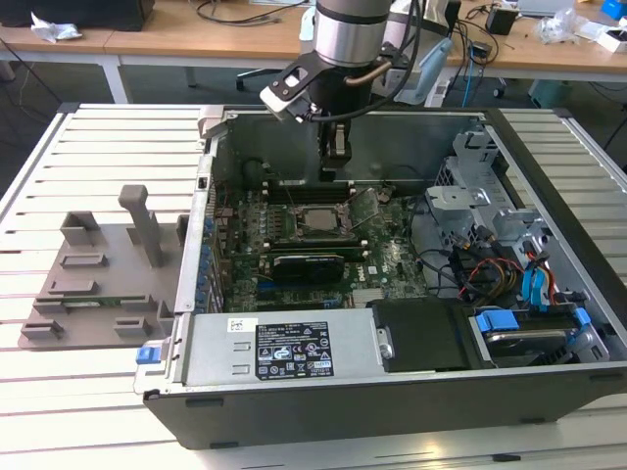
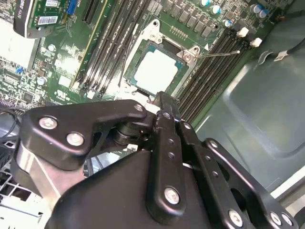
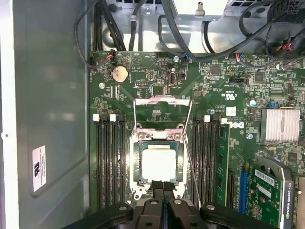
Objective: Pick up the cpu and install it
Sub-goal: 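Place the cpu into insertion slot, then close the cpu cover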
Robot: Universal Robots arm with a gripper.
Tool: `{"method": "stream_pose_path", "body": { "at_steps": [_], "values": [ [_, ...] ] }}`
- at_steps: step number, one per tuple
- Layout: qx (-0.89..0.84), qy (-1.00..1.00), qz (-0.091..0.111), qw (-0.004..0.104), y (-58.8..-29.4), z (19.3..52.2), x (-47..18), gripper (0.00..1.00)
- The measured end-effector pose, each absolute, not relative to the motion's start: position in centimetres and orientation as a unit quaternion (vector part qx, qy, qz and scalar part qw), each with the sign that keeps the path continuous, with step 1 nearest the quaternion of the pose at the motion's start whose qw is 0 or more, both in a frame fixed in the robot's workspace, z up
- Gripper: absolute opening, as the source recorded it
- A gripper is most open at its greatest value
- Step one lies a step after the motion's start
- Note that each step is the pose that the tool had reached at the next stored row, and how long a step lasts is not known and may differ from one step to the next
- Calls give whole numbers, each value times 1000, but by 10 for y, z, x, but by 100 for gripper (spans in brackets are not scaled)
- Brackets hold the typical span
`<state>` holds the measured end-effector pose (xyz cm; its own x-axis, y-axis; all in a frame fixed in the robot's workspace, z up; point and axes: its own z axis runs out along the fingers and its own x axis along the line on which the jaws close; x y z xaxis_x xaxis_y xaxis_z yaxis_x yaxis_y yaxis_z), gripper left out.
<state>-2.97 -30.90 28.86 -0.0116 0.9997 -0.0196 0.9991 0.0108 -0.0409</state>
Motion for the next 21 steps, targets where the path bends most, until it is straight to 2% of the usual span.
{"method": "stream_pose_path", "body": {
  "at_steps": [8,17,21],
  "values": [
    [-703,-711,21,7,-309,289,-30,11],
    [-703,-711,22,8,-309,287,30,11],
    [-703,-711,26,11,-308,276,65,11]
  ]
}}
